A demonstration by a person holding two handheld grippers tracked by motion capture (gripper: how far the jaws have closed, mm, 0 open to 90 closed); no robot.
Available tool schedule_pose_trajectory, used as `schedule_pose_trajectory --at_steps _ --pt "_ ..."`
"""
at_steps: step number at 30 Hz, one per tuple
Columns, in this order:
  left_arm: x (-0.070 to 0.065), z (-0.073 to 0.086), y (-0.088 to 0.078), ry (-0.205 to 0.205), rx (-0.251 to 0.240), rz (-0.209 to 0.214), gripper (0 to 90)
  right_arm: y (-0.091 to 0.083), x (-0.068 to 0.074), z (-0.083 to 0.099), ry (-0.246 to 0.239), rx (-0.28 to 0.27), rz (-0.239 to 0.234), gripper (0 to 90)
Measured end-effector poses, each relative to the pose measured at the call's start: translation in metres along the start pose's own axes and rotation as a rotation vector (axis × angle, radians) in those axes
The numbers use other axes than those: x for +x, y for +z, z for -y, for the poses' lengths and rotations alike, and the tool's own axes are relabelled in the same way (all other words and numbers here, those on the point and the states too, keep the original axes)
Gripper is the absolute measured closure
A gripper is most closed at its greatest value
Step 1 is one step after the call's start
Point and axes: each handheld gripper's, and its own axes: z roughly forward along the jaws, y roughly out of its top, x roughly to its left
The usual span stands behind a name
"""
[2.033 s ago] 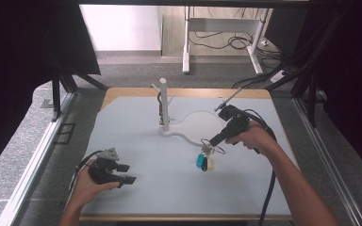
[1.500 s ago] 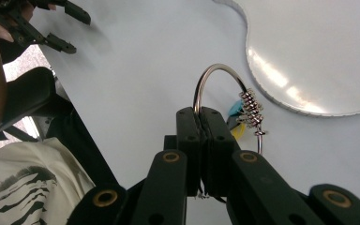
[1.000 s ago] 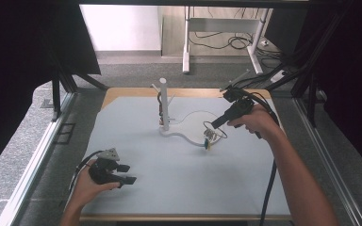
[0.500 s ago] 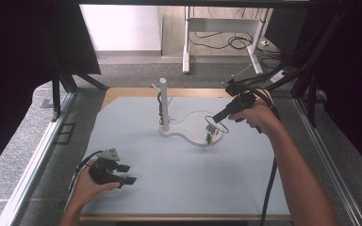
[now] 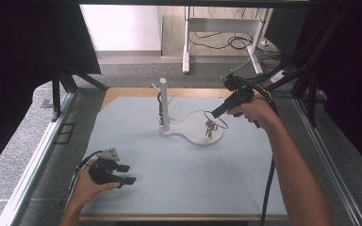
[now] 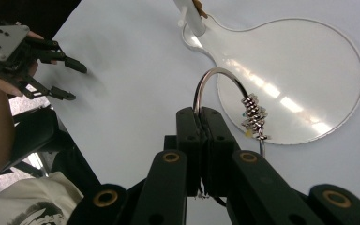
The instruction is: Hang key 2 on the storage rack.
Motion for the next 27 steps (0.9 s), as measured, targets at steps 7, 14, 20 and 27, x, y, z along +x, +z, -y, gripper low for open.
schedule_pose_trajectory --at_steps 7,14,20,27 --pt "-0.001 0.000 0.000 -0.005 -0.014 0.002 39.6 0.004 -0.001 -0.003 0.002 -0.007 -0.002 88.0" --pt "0.000 0.000 0.000 -0.003 -0.014 0.004 39.5 0.009 -0.005 -0.008 0.011 -0.007 -0.004 88.0" --pt "0.000 0.000 -0.002 0.001 -0.013 0.003 39.6 0.009 -0.006 -0.014 0.019 -0.015 -0.004 88.0" --pt "0.001 0.001 -0.003 0.003 -0.016 0.005 39.6 0.009 -0.007 -0.023 0.023 -0.020 0.001 88.0"
